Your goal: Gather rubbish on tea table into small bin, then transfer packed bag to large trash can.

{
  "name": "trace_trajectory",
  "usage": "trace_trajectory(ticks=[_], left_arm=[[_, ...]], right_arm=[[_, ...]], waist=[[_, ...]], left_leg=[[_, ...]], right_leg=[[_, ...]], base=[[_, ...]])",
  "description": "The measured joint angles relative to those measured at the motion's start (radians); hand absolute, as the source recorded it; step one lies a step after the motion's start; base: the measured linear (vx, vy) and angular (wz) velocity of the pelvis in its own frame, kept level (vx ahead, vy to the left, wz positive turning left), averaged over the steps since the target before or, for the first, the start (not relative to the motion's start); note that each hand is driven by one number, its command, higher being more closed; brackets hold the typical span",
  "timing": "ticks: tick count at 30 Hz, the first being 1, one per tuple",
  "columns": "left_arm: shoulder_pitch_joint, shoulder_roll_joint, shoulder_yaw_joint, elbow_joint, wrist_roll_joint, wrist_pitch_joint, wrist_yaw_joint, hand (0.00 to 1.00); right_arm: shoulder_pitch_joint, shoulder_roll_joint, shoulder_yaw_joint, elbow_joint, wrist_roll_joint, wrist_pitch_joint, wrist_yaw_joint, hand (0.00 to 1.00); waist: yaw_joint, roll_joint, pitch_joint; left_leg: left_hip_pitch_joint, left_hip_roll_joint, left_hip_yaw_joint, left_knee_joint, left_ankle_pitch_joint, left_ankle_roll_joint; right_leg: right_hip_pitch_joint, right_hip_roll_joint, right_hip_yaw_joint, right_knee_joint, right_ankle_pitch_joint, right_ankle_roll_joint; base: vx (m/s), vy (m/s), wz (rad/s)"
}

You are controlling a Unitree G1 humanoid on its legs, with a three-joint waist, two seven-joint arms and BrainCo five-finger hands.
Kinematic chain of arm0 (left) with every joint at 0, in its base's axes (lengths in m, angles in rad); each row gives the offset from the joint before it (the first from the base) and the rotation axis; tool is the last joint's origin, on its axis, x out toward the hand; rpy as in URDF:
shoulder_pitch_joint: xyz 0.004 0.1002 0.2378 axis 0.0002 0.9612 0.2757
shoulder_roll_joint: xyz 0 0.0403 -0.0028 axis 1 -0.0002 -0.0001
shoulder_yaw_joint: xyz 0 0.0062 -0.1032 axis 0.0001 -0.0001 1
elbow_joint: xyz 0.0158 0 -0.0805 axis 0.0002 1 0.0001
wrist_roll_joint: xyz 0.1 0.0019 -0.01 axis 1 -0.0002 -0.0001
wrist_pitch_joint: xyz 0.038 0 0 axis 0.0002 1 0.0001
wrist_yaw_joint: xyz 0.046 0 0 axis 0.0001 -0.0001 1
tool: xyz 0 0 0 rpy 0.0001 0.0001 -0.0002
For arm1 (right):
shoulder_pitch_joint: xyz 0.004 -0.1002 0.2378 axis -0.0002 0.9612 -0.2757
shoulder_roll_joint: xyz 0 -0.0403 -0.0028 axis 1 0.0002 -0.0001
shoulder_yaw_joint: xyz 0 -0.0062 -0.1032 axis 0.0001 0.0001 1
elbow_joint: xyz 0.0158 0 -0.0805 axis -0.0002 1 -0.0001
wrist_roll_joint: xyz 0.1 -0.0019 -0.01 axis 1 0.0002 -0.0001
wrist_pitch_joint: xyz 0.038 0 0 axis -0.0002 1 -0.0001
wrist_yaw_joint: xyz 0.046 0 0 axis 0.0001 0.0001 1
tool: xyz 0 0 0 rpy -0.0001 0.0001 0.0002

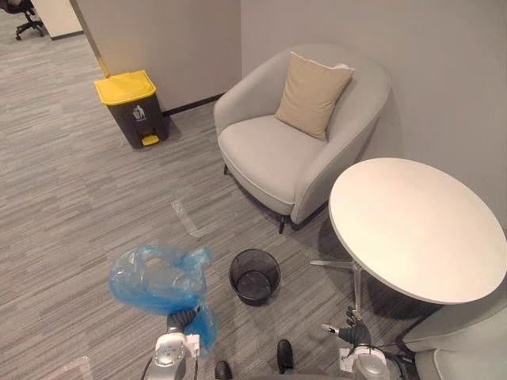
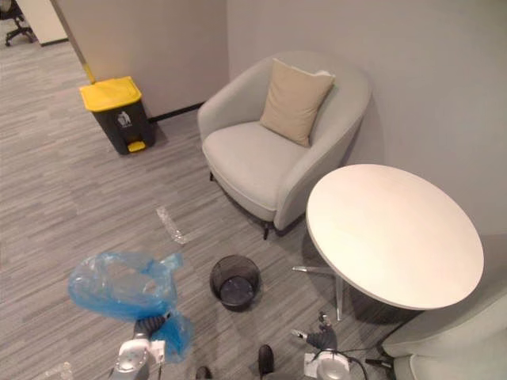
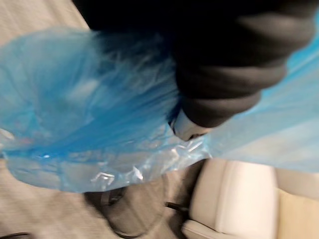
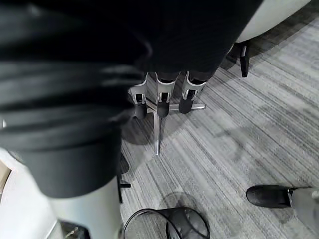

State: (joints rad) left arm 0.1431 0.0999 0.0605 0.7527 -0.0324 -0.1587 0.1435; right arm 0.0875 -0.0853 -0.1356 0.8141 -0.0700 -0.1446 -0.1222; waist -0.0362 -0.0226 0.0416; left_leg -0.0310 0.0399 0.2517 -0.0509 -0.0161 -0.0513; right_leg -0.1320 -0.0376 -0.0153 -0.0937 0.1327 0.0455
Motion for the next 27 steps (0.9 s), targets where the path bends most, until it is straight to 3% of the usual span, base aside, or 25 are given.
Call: trace_trajectory(ticks=[3, 7, 8, 9, 11, 12, 13, 14, 17, 20, 21, 23, 27], left_arm=[[-0.009, 0.003, 0.001, 0.017, -0.001, 0.0, 0.0, 1.0], [-0.045, 0.004, 0.0, 0.003, -0.011, 0.0, 0.006, 1.0], [-0.053, 0.003, -0.003, 0.0, -0.011, 0.0, 0.006, 1.0], [-0.05, 0.004, -0.009, -0.009, -0.011, 0.0, 0.006, 1.0], [-0.038, 0.005, -0.008, -0.016, -0.011, 0.0, 0.007, 1.0], [-0.032, 0.004, -0.007, -0.014, -0.011, 0.0, 0.007, 1.0], [-0.032, 0.003, -0.007, -0.013, -0.011, 0.0, 0.006, 1.0], [-0.038, -0.019, -0.009, 0.001, -0.01, 0.0, 0.007, 1.0], [-0.045, -0.054, -0.036, 0.035, -0.009, 0.003, 0.004, 1.0], [-0.046, -0.057, -0.05, 0.039, -0.009, 0.005, 0.001, 1.0], [-0.065, -0.056, -0.05, 0.042, -0.009, 0.008, 0.0, 1.0], [-0.083, -0.057, -0.064, 0.044, -0.008, 0.01, -0.004, 1.0], [-0.089, -0.046, -0.087, 0.065, -0.007, 0.011, -0.015, 1.0]], right_arm=[[-0.034, -0.002, 0.006, 0.009, -0.007, 0.007, -0.007, 0.0], [-0.056, 0.001, 0.055, 0.032, -0.006, 0.018, -0.017, 0.0], [-0.054, 0.006, 0.07, 0.031, -0.006, 0.018, -0.017, 0.0], [-0.045, 0.014, 0.071, 0.032, -0.006, 0.019, -0.017, 0.0], [-0.043, 0.024, 0.079, 0.033, -0.006, 0.018, -0.019, 0.0], [-0.056, 0.024, 0.084, 0.032, -0.005, 0.017, -0.02, 0.0], [-0.068, 0.023, 0.084, 0.029, -0.003, 0.016, -0.024, 0.0], [-0.093, 0.013, 0.081, 0.029, 0.003, 0.012, -0.033, 0.0], [-0.088, 0.012, 0.078, 0.034, 0.005, 0.013, -0.038, 0.0], [-0.075, 0.016, 0.062, 0.048, 0.005, 0.018, -0.049, 0.0], [-0.077, 0.024, 0.048, 0.059, 0.006, 0.019, -0.055, 0.0], [-0.067, 0.02, 0.019, 0.066, 0.012, 0.019, -0.057, 0.0], [-0.075, 0.007, 0.011, 0.091, 0.015, 0.025, -0.058, 0.0]], waist=[[0.018, 0.001, 0.037], [0.031, 0.016, 0.069], [0.032, 0.019, 0.075], [0.036, 0.015, 0.074], [0.046, -0.003, 0.066], [0.059, -0.02, 0.06], [0.067, -0.019, 0.062], [0.078, 0.008, 0.078], [0.079, 0.037, 0.1], [0.072, 0.04, 0.098], [0.07, 0.03, 0.105], [0.051, 0.012, 0.111], [0.044, 0.038, 0.113]], left_leg=[[-0.012, 0.001, 0.013, 0.032, -0.017, 0.004], [-0.111, 0.012, -0.034, 0.124, -0.028, 0.022], [-0.118, 0.013, -0.066, 0.139, -0.028, 0.024], [-0.112, 0.009, -0.099, 0.149, -0.026, 0.022], [-0.124, -0.001, -0.132, 0.17, -0.023, 0.016], [-0.147, -0.005, -0.147, 0.177, -0.016, 0.004], [-0.163, -0.001, -0.153, 0.176, -0.008, -0.006], [-0.188, 0.02, -0.173, 0.174, 0.009, -0.017], [-0.204, 0.041, -0.228, 0.146, 0.054, -0.042], [-0.193, 0.058, -0.212, 0.061, 0.115, -0.057], [-0.211, 0.07, -0.13, 0.124, 0.098, -0.04], [-0.206, 0.074, -0.019, 0.258, 0.021, -0.002], [-0.111, 0.08, 0.03, 0.156, -0.04, -0.027]], right_leg=[[-0.009, -0.004, 0.002, 0.026, -0.004, 0.008], [-0.098, -0.019, -0.017, 0.195, -0.083, 0.033], [-0.134, -0.024, -0.014, 0.366, -0.187, 0.021], [-0.144, -0.032, -0.011, 0.52, -0.267, 0.032], [-0.111, -0.038, 0.03, 0.561, -0.333, 0.057], [-0.095, -0.033, 0.041, 0.502, -0.354, 0.034], [-0.087, -0.027, 0.041, 0.462, -0.359, 0.018], [-0.081, -0.004, 0.019, 0.406, -0.325, -0.013], [-0.062, 0.022, -0.041, 0.355, -0.288, -0.041], [-0.058, 0.016, -0.111, 0.326, -0.263, -0.07], [-0.066, -0.004, -0.141, 0.311, -0.247, -0.078], [-0.059, -0.058, -0.187, 0.294, -0.224, -0.059], [-0.048, -0.071, -0.207, 0.231, -0.176, 0.0]], base=[[0.0, 0.011, -0.08], [-0.02, 0.014, 0.45], [0.03, -0.029, 0.91], [0.03, -0.032, 0.87], [0.02, -0.125, 0.68], [-0.02, -0.172, 0.48], [-0.08, -0.141, 0.27], [-0.1, -0.093, 0.24], [-0.14, -0.097, 0.43], [-0.14, -0.065, 0.55], [-0.14, -0.012, 0.75], [-0.09, 0.045, 0.94], [-0.08, 0.154, 0.39]])
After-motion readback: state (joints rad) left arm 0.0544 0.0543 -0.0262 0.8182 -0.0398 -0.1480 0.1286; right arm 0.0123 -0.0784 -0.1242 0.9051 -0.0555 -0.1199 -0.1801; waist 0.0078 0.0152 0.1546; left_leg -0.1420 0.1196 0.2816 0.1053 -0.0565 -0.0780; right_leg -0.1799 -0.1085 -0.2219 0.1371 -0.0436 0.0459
